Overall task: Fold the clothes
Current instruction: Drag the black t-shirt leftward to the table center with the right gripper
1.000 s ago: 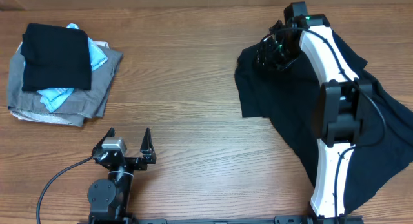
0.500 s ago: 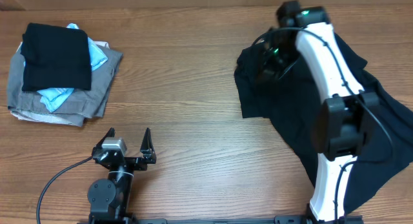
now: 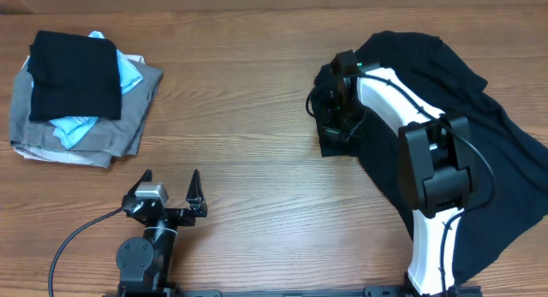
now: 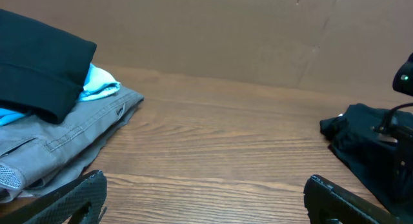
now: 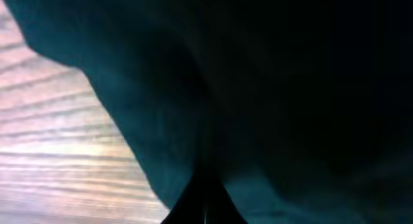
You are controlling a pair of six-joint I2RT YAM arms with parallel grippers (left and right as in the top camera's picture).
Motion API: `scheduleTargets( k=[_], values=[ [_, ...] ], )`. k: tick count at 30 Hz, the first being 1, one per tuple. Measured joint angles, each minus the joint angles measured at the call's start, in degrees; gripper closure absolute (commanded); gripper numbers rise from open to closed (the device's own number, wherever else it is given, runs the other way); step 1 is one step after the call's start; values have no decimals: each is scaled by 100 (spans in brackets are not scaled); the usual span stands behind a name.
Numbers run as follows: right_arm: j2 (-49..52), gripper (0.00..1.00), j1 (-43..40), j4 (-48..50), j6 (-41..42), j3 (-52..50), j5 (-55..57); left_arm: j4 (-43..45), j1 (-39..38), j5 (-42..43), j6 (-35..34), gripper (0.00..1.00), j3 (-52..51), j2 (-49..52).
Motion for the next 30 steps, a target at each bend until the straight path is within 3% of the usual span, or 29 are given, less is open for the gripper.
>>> scheduleTargets(
  k=[11, 23, 30],
  values=[
    [-470, 96, 487, 1705, 898, -944, -483, 0, 0, 0, -2, 0, 0, 0],
    [-273, 96, 2623, 3453, 1447, -1095, -1104, 0, 0, 0, 0, 0, 0, 0],
    [-188, 82, 3012, 3545, 1086, -970, -1517, 0, 0, 0, -2, 0, 0, 0]
  ],
)
